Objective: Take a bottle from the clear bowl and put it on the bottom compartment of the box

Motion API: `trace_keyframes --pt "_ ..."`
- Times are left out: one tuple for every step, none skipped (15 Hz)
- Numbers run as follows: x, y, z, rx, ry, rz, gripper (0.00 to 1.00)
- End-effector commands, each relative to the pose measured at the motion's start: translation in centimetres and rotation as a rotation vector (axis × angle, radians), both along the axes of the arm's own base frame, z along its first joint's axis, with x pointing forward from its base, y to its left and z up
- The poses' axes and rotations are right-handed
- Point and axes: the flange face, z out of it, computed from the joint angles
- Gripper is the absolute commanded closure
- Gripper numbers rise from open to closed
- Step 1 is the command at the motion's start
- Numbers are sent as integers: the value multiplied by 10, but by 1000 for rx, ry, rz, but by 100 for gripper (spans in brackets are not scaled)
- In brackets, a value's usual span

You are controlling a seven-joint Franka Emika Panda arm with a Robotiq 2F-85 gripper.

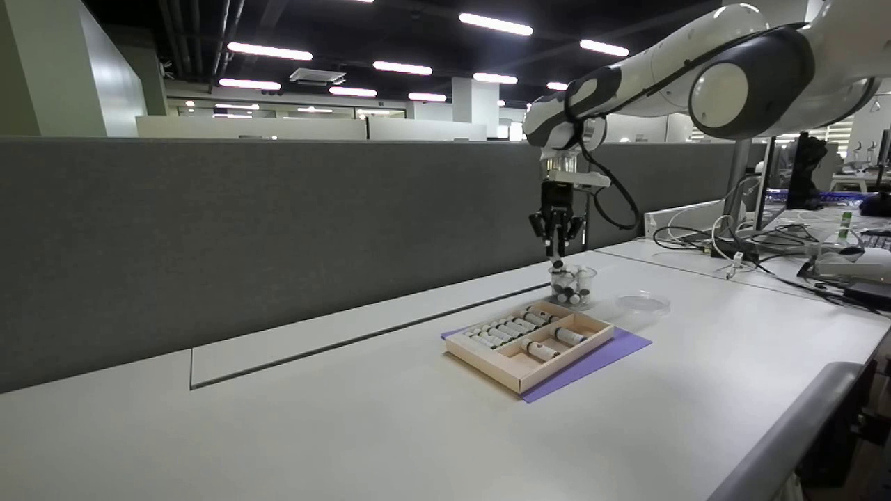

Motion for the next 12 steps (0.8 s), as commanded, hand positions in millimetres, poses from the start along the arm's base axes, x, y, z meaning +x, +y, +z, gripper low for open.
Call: trace_keyframes --pt "-13 7 -4 55 91 75 95" --pt "-18 10 -7 66 128 87 95" --pt "-24 13 -9 86 172 101 95" --pt "-32 17 -12 104 233 110 95" --pt "-35 19 -16 104 264 122 95" --pt "-37 21 -22 97 287 128 95" --pt "-40 23 -27 94 309 133 95" --pt "-41 25 -35 87 326 137 95" --pt "-41 27 -43 77 335 146 95" --pt "-42 29 -52 66 343 155 95" --pt "-43 31 -61 59 352 164 95" --pt "-44 34 -71 57 368 172 95"
